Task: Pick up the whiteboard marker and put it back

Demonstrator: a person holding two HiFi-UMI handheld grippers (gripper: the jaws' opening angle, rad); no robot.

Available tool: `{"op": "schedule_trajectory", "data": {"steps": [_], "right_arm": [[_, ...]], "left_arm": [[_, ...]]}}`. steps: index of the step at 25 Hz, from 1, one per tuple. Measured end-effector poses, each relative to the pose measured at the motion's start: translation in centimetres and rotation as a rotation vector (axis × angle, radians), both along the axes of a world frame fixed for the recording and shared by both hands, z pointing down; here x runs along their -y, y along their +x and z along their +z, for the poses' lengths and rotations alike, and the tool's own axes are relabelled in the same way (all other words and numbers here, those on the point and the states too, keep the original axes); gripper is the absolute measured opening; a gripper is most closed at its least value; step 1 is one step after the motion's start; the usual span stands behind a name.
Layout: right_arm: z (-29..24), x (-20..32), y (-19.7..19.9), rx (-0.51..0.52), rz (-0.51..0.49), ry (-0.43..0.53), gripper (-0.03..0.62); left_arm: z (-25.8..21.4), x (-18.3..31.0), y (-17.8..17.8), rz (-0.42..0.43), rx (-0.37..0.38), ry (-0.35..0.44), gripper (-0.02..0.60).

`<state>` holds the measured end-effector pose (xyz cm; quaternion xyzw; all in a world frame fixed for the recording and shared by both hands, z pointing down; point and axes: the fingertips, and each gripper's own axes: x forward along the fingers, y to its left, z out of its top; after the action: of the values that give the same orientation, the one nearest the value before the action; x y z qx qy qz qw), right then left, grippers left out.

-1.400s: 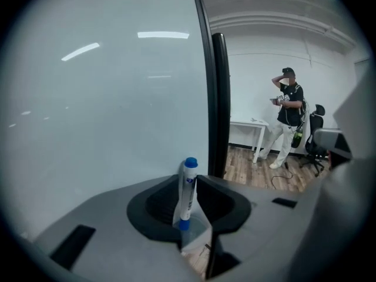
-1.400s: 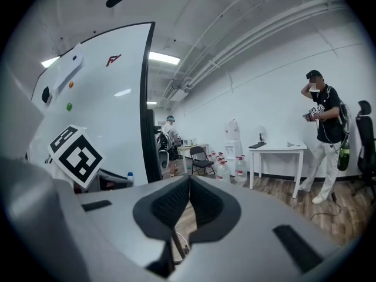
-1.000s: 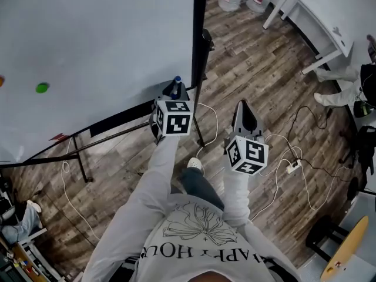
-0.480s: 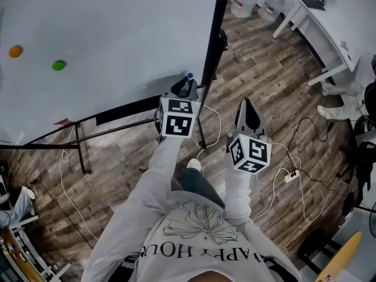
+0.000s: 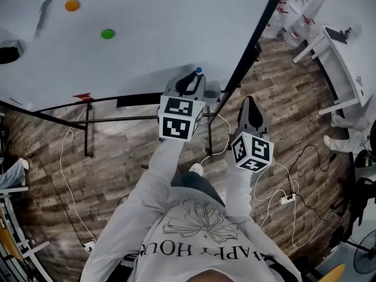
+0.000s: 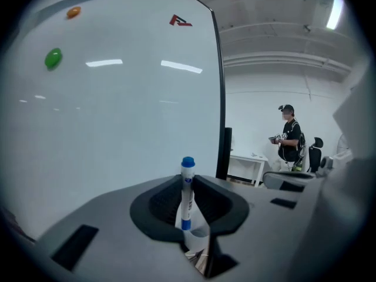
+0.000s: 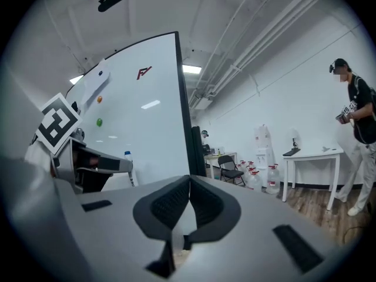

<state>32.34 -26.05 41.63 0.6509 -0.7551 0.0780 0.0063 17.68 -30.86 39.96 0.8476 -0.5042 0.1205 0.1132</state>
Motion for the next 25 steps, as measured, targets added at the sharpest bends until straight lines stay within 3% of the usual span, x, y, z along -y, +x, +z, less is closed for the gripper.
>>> {"op": "schedule_trajectory", "data": {"steps": [5, 15, 21, 25], "right_arm": [[-1.2, 0.7, -3.8, 0.008, -0.052, 0.023, 0.003], [-1.9, 1.1, -9.8, 0.009, -0.110, 0.027, 0.003], [-0.9, 1.1, -11.5, -0.001, -0.113, 0.000, 0.003], [0.3, 1.3, -11.6, -0.020, -0.103, -0.035, 0.003]], "left_arm": [[-1.7, -0.6, -4.1, -0.051, 0.007, 0.032, 0.061], [-0.7, -1.3, -11.1, -0.113, 0.067, 0.005, 0.061], [1.8, -1.4, -13.6, -0.107, 0.190, -0.026, 0.061], [4.8, -1.1, -14.8, -0.102, 0.352, -0.052, 0.061]]}}
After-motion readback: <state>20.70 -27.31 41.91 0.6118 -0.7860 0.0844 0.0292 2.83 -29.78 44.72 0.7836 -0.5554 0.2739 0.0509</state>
